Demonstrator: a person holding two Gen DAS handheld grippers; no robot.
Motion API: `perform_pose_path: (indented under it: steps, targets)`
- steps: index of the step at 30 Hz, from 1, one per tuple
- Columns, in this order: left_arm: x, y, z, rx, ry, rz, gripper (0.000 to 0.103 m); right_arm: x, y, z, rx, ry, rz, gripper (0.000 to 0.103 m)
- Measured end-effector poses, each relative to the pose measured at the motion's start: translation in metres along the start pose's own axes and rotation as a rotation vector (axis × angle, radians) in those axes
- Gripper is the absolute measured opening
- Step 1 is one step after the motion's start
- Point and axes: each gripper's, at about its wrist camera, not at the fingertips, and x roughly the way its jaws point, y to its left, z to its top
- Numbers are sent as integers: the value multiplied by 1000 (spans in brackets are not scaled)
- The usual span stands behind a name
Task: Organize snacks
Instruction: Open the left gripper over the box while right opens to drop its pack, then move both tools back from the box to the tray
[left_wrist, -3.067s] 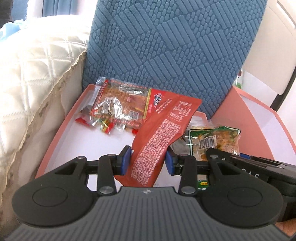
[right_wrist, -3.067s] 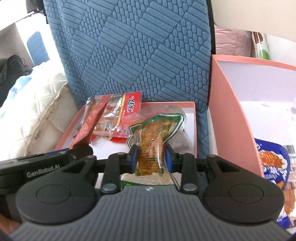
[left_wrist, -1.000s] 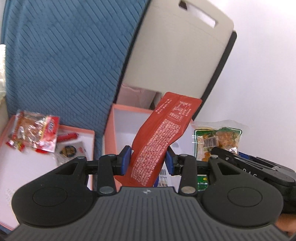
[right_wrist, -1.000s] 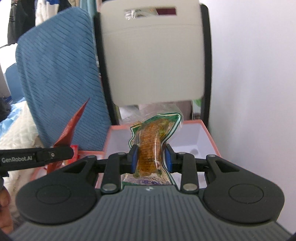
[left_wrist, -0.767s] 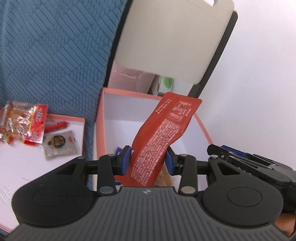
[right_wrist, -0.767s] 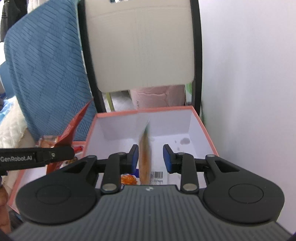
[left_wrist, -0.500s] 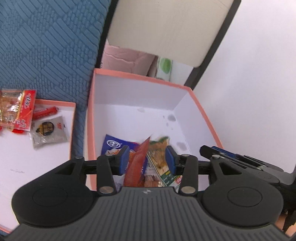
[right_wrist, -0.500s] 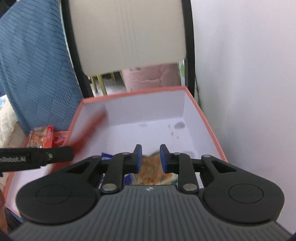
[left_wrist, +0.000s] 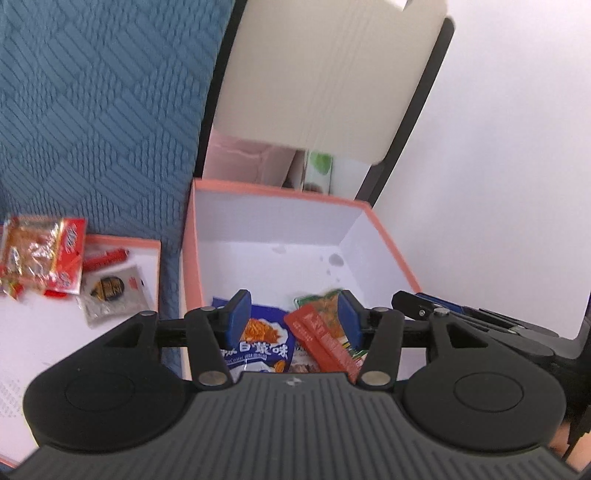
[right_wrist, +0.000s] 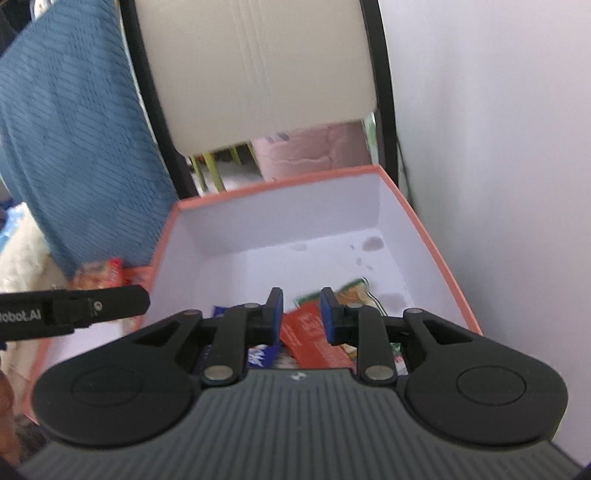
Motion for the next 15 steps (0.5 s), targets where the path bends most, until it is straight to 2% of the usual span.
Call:
perform_pose_path:
  steps: [6,15]
  targets:
    - [-48,3,8,16,-87,-5,58,-29,25,11,-30,-65,18,25]
    - [-109,19,11,58,-206,31,58,-70,64,15,-48,-161,96,26]
